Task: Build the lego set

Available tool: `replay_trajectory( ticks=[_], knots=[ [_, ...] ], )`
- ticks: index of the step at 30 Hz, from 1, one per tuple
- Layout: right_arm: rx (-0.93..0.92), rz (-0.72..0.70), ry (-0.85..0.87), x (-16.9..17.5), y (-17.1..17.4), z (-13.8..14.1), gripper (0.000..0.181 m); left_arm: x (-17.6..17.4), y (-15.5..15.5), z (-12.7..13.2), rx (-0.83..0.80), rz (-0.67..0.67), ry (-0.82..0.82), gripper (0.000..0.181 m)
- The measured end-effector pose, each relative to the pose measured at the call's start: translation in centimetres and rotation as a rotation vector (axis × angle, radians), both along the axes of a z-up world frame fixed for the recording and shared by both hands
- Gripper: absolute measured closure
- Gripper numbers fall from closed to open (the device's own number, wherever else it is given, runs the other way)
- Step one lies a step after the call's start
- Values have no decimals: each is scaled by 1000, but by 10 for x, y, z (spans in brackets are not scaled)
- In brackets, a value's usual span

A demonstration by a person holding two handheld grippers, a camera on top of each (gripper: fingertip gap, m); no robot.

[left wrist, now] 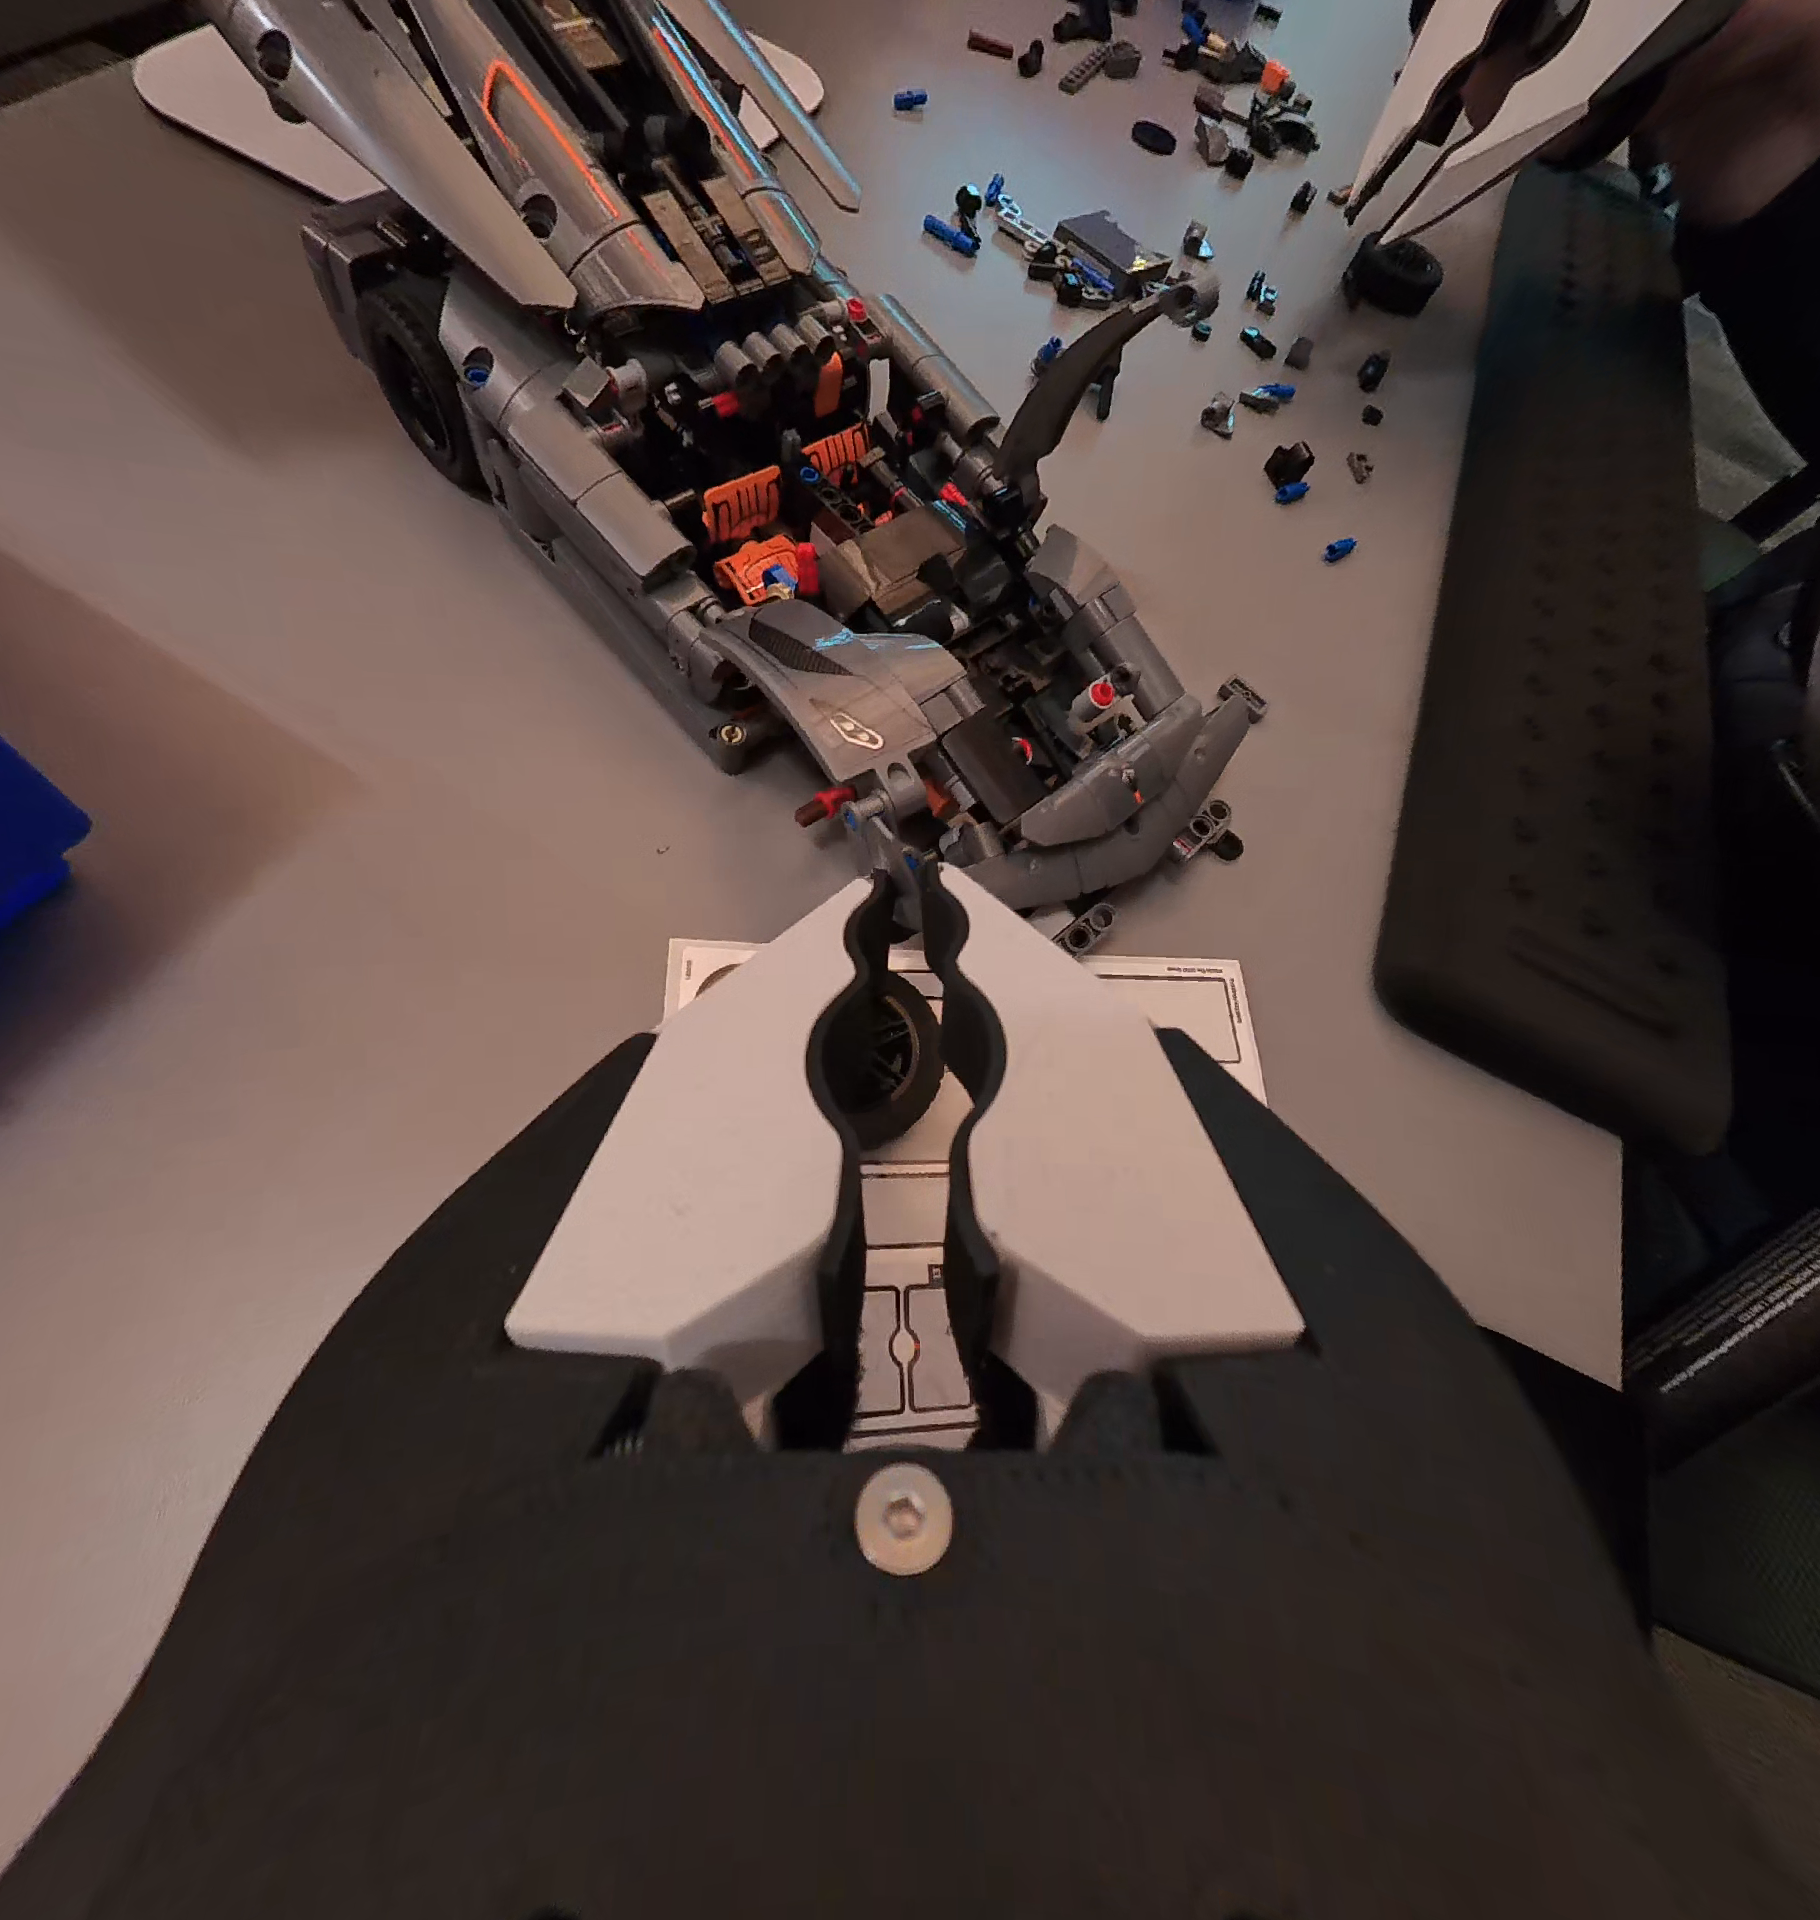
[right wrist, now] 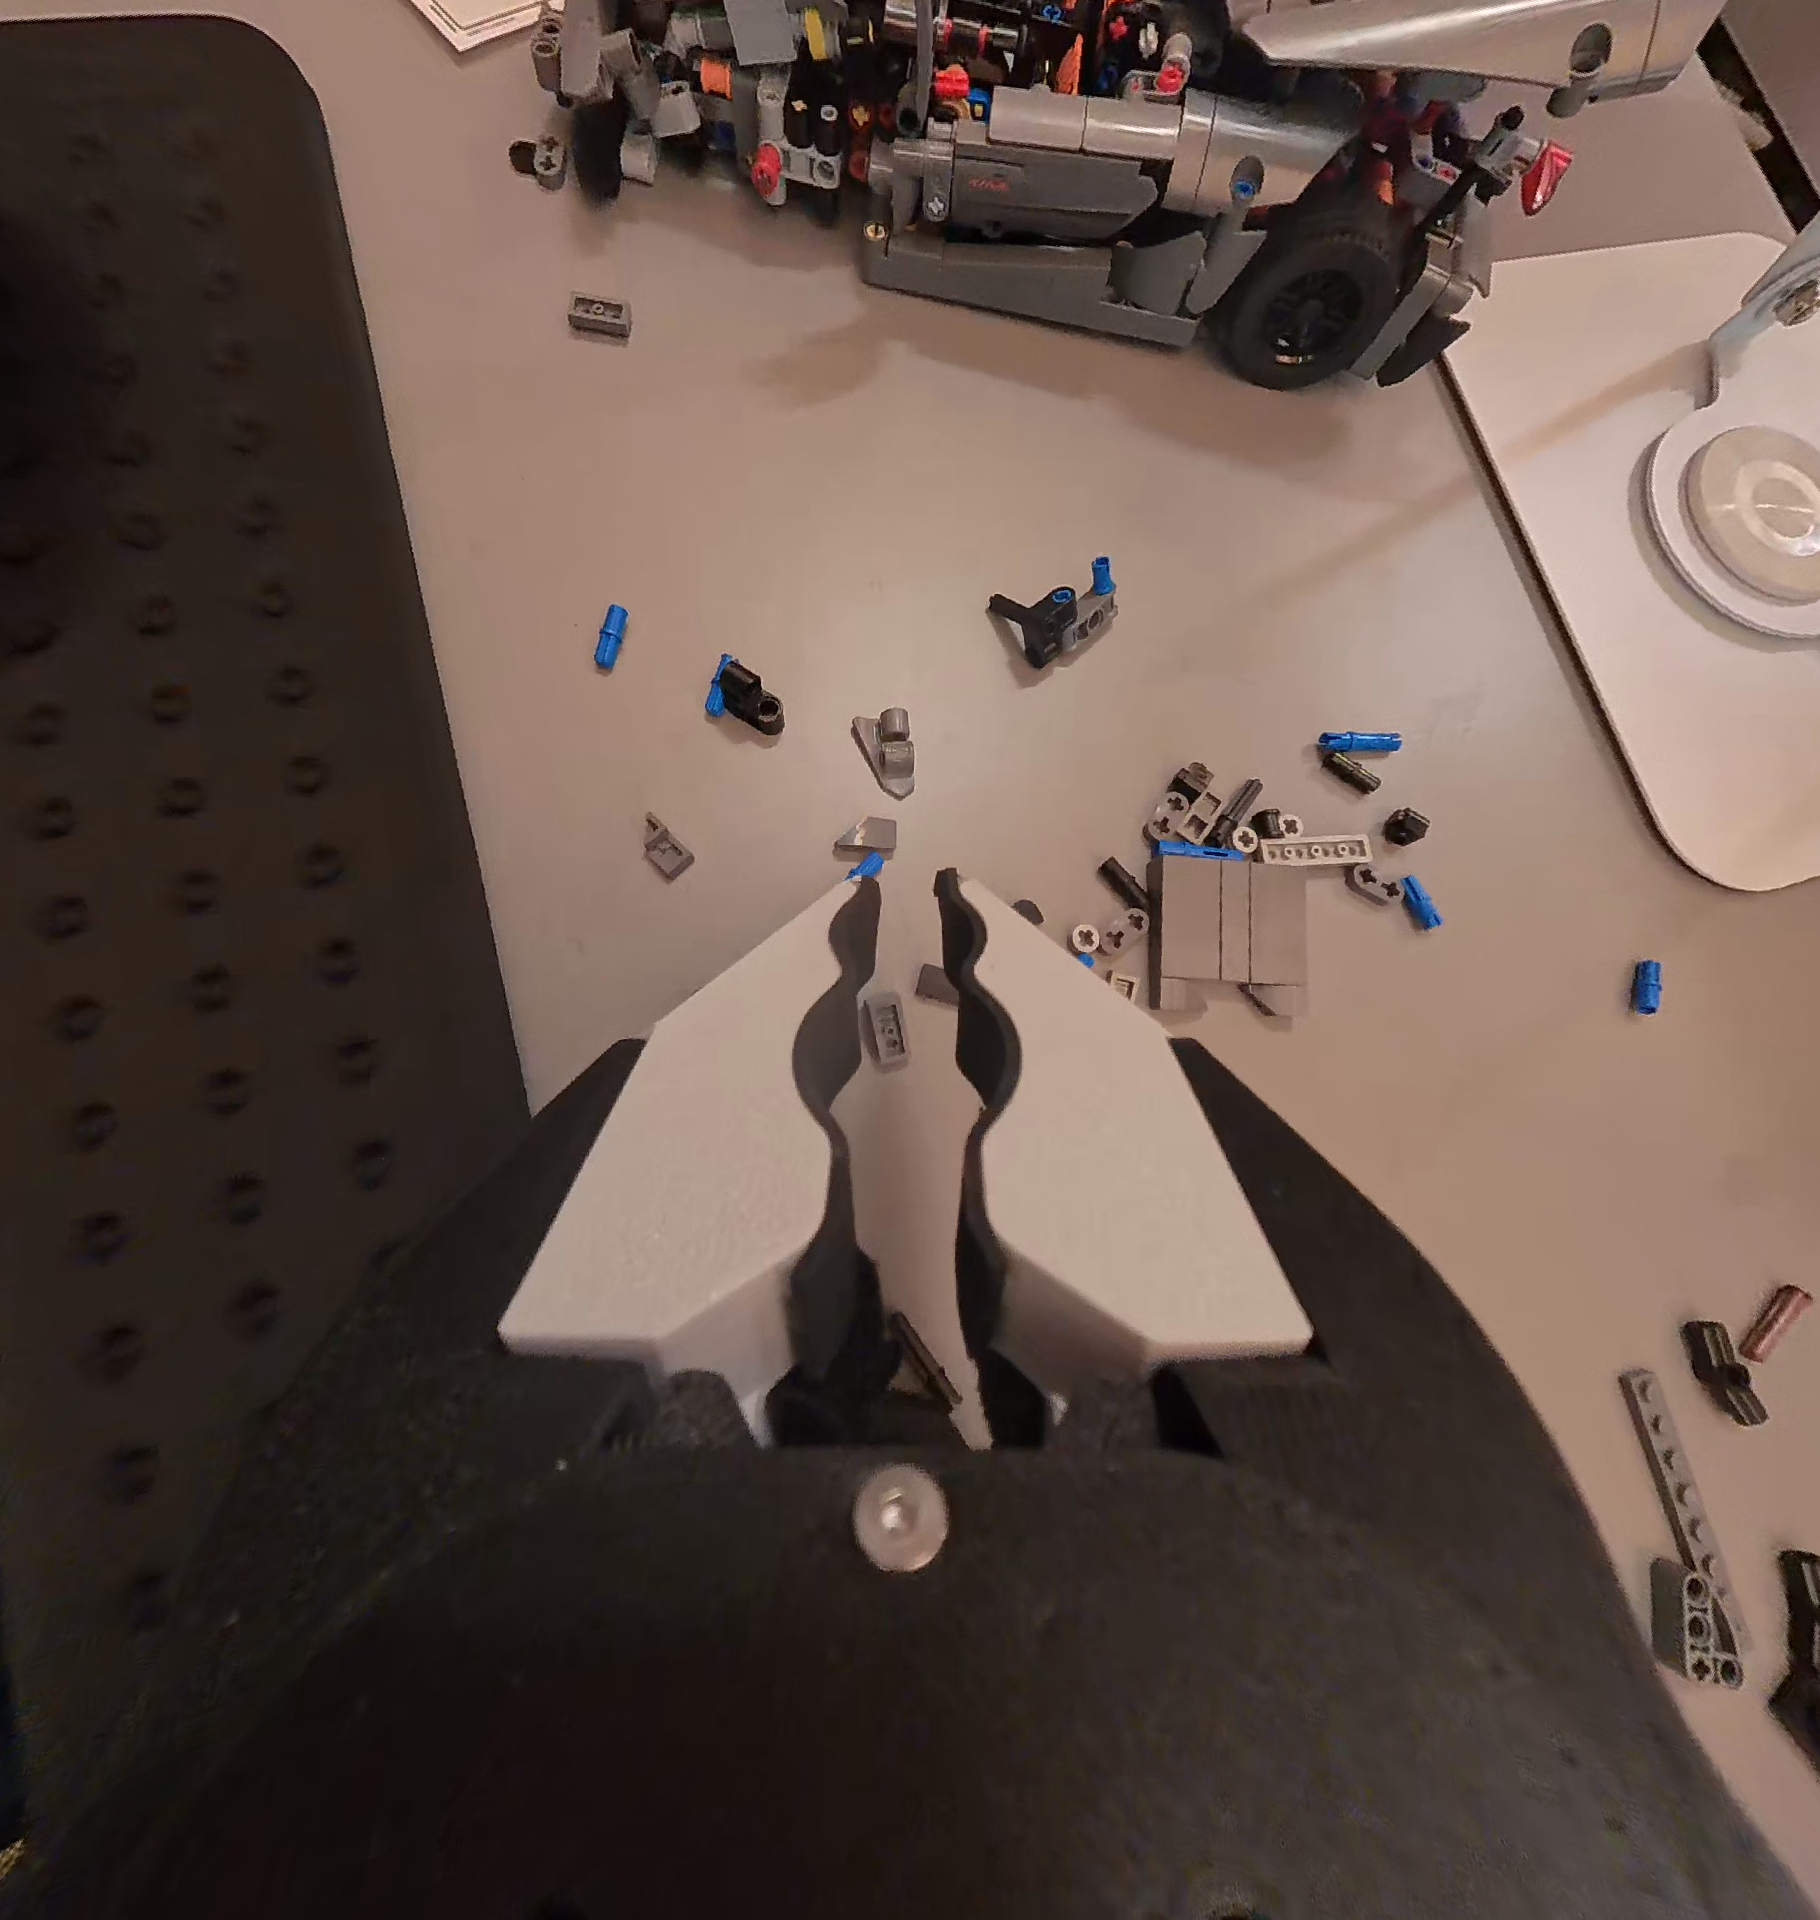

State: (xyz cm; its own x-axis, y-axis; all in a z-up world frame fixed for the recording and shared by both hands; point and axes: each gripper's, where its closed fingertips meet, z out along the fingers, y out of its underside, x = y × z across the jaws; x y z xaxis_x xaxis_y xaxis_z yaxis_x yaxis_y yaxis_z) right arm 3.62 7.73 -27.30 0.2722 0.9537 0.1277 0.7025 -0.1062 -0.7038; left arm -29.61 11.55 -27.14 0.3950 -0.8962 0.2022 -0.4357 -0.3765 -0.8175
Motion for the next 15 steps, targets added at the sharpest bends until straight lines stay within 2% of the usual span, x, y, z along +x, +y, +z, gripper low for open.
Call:
replay_trajectory(
  ticks=[15],
  knots=[
    [20, 29, 38, -11, -2, 2, 173, 13, 4, 23, -9, 14, -114, 178]
  ],
)
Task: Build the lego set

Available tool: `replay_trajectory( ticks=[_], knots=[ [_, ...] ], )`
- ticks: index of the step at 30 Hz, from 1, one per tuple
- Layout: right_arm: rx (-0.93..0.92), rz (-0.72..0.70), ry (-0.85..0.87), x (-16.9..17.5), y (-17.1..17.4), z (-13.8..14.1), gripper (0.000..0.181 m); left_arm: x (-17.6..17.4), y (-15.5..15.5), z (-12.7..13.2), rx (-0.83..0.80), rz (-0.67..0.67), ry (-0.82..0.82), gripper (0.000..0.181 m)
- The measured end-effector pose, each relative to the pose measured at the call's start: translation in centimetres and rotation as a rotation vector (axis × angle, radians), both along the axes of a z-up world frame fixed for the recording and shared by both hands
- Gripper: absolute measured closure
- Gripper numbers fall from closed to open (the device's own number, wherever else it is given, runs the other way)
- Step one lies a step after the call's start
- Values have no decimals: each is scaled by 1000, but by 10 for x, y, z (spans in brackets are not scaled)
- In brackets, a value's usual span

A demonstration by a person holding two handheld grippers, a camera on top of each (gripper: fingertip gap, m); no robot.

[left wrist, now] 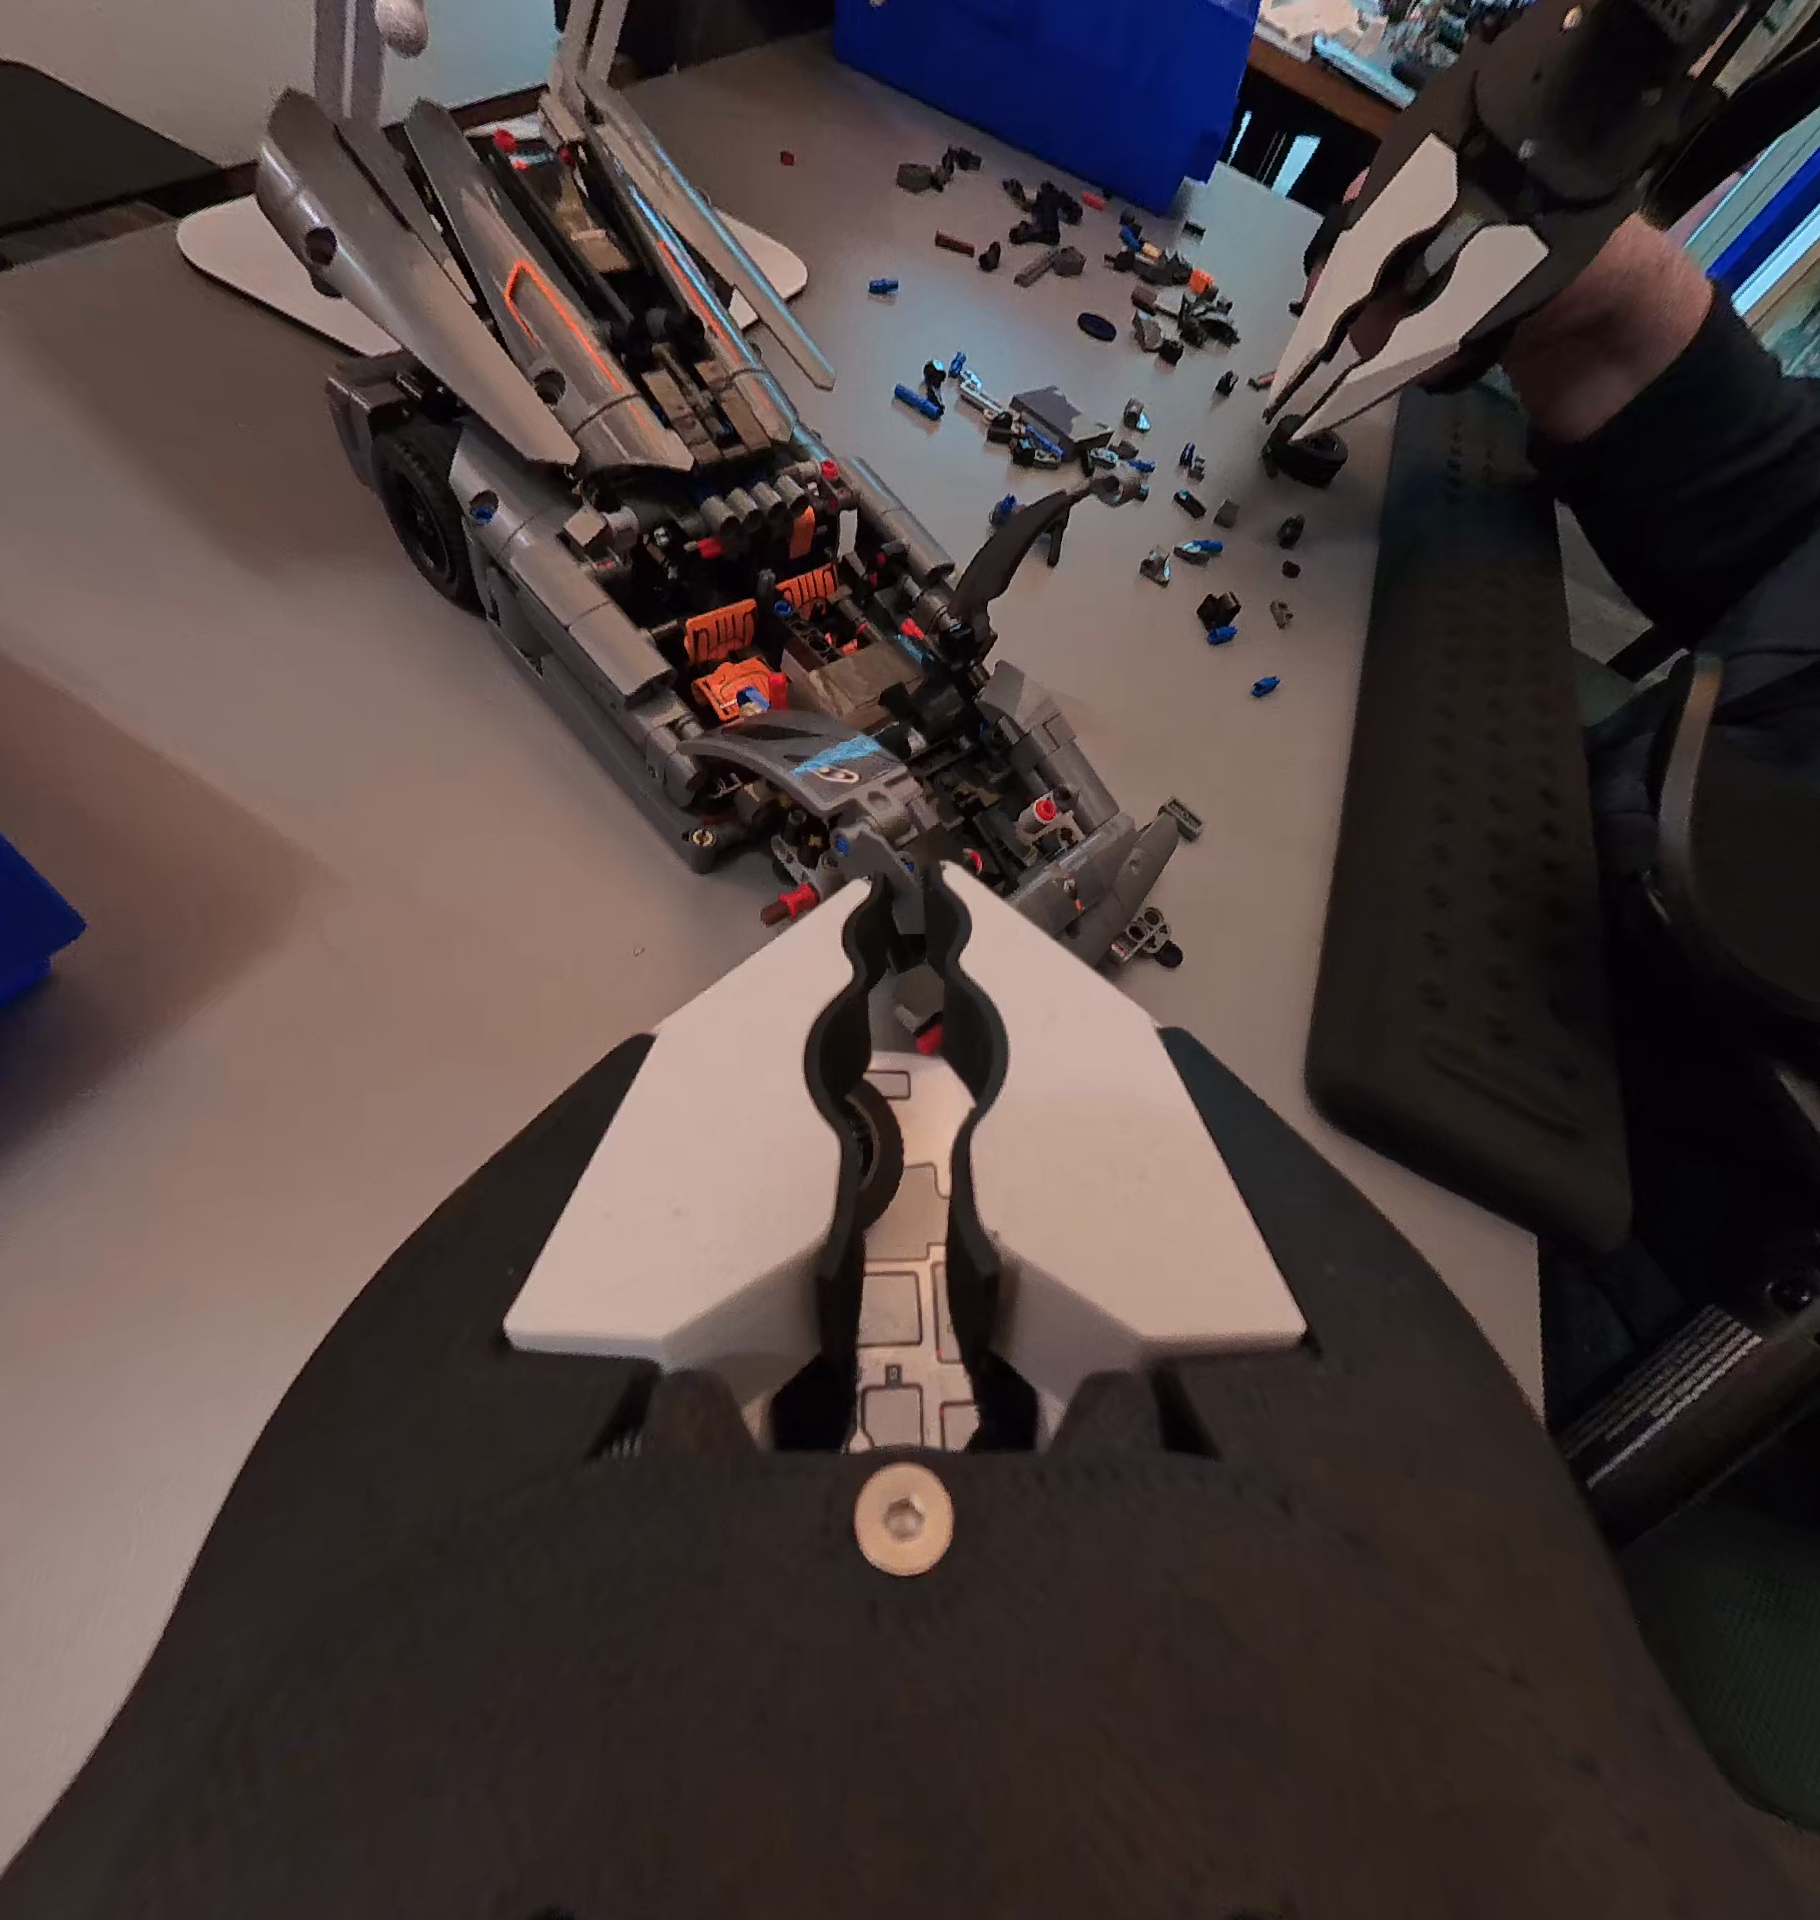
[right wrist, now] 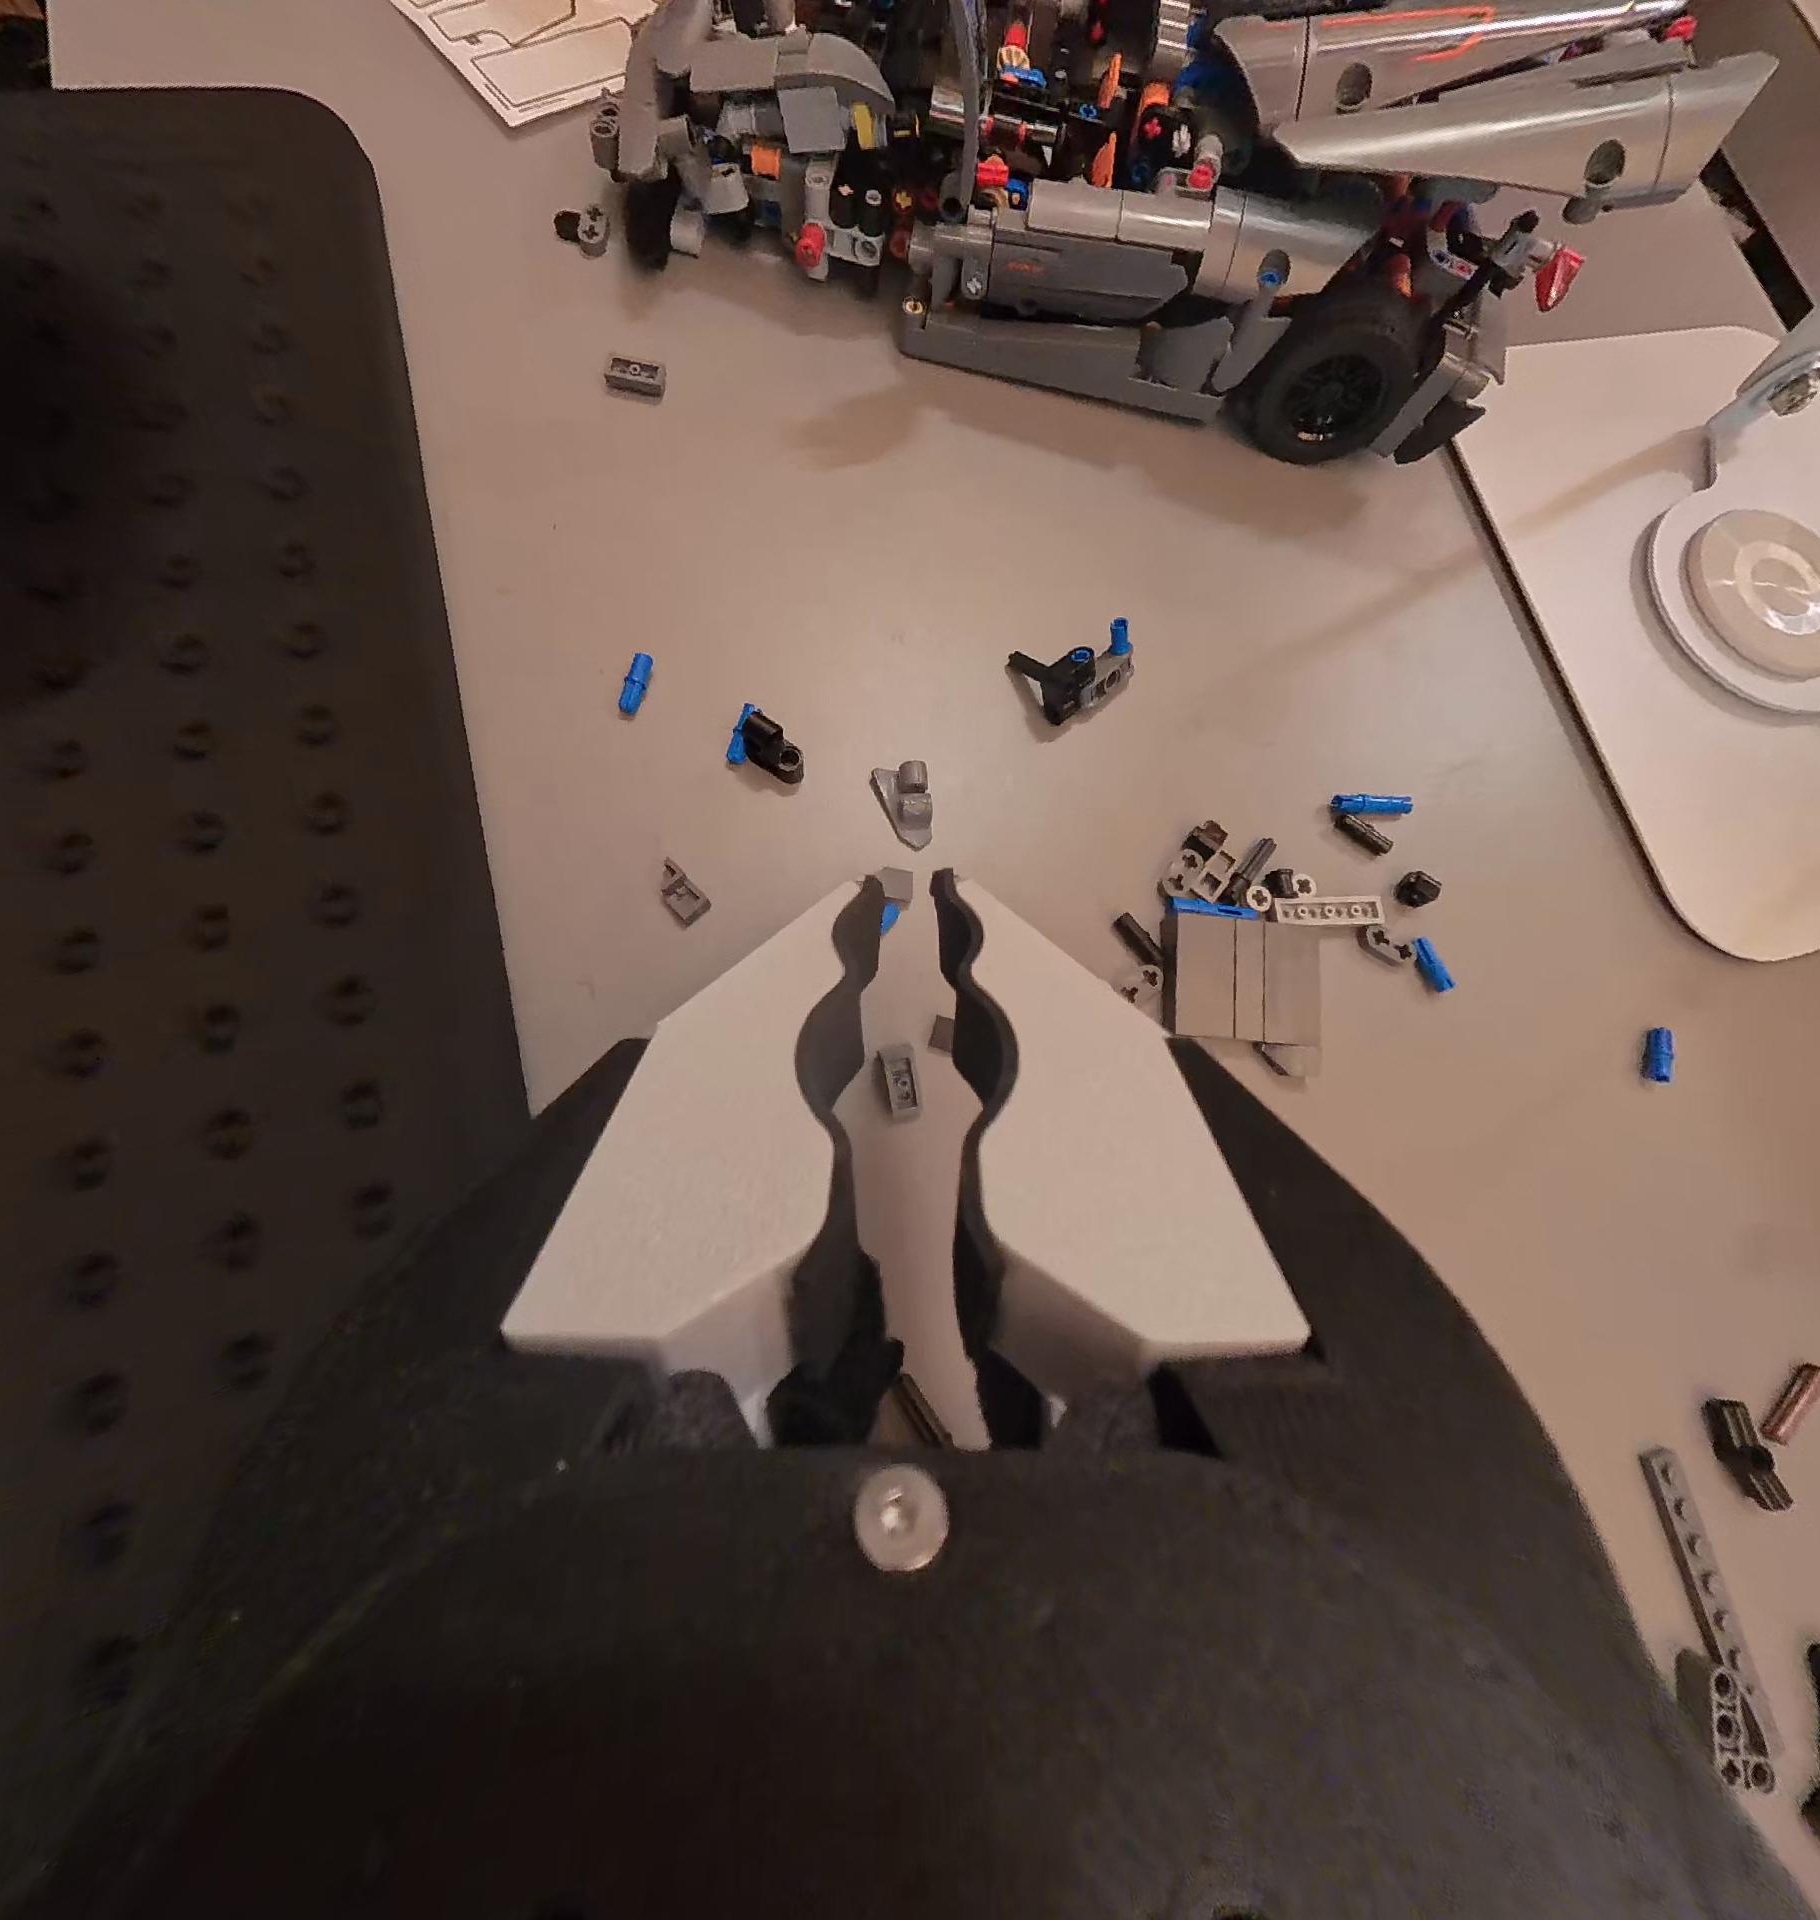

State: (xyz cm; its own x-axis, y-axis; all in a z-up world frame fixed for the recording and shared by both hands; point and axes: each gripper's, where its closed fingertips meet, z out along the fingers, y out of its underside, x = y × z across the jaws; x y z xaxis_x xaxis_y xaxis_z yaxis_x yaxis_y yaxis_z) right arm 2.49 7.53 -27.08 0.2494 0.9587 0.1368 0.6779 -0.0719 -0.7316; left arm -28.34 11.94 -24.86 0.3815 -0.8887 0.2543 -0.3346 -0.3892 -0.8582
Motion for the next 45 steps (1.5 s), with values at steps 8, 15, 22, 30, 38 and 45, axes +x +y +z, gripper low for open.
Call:
replay_trajectory(
  ticks=[8, 15, 22, 30, 38, 45],
  knots=[
    [21, 5, 22, -3, 1, 3, 173, 7, 5, 7, 8, 23, -39, 177],
    [58, -2, 64, -5, 6, 9, 175, 3, 9, 5, 0, 62, -47, 177],
    [70, -10, 100, -4, 13, 9, 175, 2, 3, -6, 41, 74, 5, 172],
    [91, -23, 124, -1, 18, 10, 177, 3, 2, -12, 66, 78, 34, 174],
    [117, -40, 133, 2, 24, 8, 178, 5, 5, -9, 102, 84, -1, 174],
    [121, -61, 150, 5, 30, 8, 178, 7, 7, -12, 99, 77, -30, 174]
  ],
)
